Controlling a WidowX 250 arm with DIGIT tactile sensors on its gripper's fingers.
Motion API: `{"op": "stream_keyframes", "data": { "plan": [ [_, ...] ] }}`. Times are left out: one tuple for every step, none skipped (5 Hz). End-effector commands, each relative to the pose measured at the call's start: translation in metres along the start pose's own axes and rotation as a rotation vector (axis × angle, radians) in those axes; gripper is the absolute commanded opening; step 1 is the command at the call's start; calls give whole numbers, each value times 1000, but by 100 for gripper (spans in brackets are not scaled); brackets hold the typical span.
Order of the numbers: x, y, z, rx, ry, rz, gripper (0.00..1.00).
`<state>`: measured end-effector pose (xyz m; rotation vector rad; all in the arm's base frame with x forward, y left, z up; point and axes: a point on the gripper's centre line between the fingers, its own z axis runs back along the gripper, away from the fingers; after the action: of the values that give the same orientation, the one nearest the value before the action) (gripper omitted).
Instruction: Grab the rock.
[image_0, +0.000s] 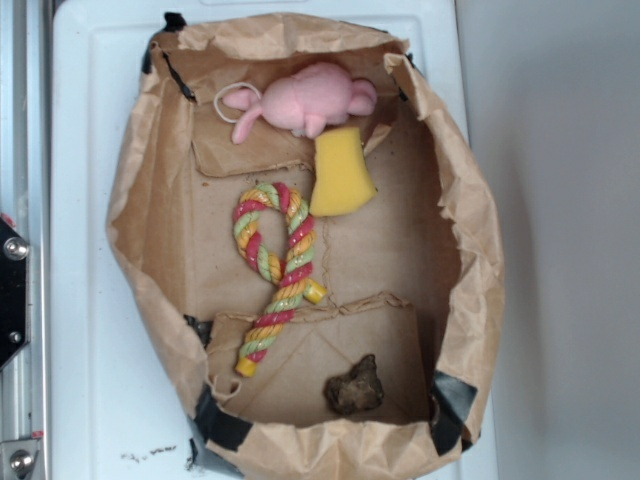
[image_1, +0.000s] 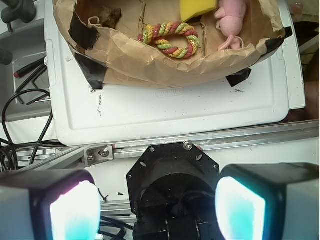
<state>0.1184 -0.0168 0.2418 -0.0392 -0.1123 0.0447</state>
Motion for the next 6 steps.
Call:
{"op": "stream_keyframes", "data": {
  "plan": [
    [0,0,0,0,0,0,100],
    [49,-2,-9,-10,-55,66,100],
    [97,2,-17,7,-104,86,100],
    [133,10,-33,-4,-129,46,100],
    [157,15,-52,-137,-158,-130,100],
    [157,15,-52,-137,-158,-130,100]
  ]
}}
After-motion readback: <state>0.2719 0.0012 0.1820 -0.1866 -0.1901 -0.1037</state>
